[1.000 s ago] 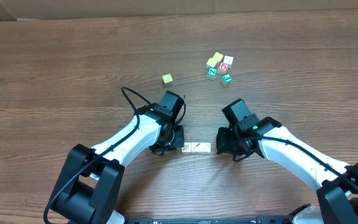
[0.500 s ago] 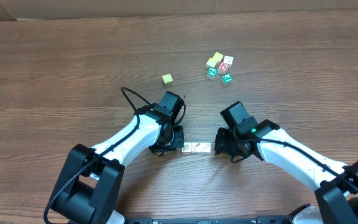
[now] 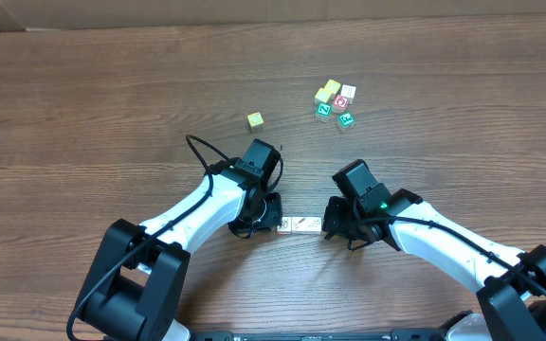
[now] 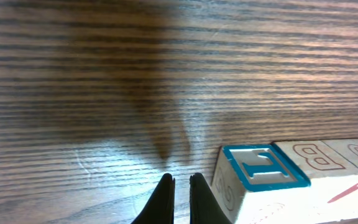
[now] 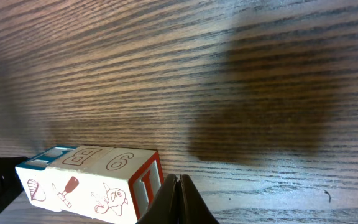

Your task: Flip 3 blocks

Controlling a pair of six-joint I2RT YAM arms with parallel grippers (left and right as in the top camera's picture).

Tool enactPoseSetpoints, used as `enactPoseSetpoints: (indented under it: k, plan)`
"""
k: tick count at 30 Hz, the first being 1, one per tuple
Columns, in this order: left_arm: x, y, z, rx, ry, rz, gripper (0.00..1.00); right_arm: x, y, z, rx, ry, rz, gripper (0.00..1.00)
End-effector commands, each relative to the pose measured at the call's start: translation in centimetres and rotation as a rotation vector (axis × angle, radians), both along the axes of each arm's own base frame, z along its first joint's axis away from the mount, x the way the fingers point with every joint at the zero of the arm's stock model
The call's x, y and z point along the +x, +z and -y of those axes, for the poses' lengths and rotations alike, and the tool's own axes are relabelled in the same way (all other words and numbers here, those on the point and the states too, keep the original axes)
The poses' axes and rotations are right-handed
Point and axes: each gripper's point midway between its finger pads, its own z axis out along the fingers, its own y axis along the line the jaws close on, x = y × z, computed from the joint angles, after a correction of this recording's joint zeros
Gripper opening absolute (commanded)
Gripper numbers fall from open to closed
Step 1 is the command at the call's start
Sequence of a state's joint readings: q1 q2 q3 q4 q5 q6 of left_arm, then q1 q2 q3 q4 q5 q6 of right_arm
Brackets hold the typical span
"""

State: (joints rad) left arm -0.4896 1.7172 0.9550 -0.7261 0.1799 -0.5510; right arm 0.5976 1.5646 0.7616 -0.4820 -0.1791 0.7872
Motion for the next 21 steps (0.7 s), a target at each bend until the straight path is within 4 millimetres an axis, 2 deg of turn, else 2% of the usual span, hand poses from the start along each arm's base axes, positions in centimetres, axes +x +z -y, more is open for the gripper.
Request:
enactPoseSetpoints:
  k: [1,11,21]
  plan:
    - [-0.5,-0.4,0.3,-0.017,0.01,-0.026,0.04,-0.2,-0.2,0.0,0.003,-0.027,-0.011,0.04]
    - [-0.6,-0.3,0.5,-0.028,0.008,-0.032,0.04,-0.7,0.2,-1.3,0.079,-0.001,-0.042,0.04]
    - [-0.8,-0.2,0.8,-0.044,0.006,-0.043,0.04,-1.1,0.1,-1.2,0.078,-0.013,-0.068,0.04]
